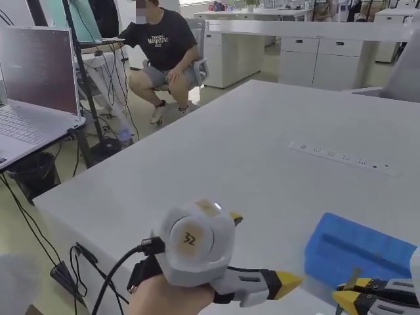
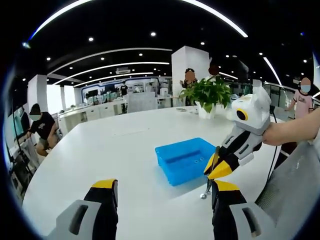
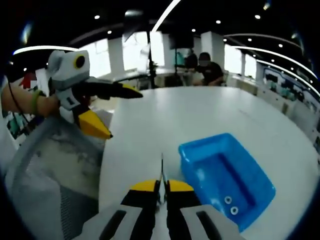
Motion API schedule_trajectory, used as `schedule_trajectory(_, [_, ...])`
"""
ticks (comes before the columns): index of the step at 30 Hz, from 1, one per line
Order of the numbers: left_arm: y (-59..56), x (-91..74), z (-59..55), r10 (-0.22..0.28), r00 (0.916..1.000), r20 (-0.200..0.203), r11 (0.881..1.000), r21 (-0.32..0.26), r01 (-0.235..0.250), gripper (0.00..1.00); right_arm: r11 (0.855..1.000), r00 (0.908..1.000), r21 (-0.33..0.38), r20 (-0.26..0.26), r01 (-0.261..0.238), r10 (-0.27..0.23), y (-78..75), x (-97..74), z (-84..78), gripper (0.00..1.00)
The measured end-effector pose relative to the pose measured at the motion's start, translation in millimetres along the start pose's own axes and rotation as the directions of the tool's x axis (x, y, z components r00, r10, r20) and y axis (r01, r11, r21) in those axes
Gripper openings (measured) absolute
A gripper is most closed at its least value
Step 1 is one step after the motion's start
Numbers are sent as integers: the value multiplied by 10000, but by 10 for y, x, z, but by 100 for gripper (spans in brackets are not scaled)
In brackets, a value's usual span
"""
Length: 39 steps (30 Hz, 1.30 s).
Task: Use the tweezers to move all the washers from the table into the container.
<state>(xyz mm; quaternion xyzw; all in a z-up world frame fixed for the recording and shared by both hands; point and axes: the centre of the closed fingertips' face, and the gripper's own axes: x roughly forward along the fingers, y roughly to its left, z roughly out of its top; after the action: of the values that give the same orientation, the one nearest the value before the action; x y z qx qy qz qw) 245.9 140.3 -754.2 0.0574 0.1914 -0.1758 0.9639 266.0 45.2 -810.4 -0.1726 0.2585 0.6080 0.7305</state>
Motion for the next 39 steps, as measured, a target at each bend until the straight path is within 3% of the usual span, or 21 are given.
schedule_trajectory(4, [-1, -3, -4, 4, 10000, -33, 10000, 42, -4, 78, 9998, 9997, 179, 210, 80, -84, -25, -9, 14, 3])
schedule_trajectory(15, [-9, -4, 16, -53, 9999, 96, 10000, -32, 54, 78, 9980, 9943, 563, 1015, 274, -330, -42, -172, 307, 3])
schedule_trajectory(25, [-3, -19, 44, -61, 9995, 295, 9998, -188, 66, 78, 9942, 9823, 833, 1687, 679, -812, -185, -332, 507, 3])
schedule_trajectory(33, [-16, -18, 46, -92, 9995, 292, 9997, -215, 98, 78, 9854, 9618, 1125, 2284, 1280, -1510, -450, -501, 662, 3])
schedule_trajectory(39, [-20, -14, 41, -105, 9996, 267, 9997, -196, 111, 77, 9770, 9536, 1339, 2309, 1657, -1933, -660, -566, 653, 3])
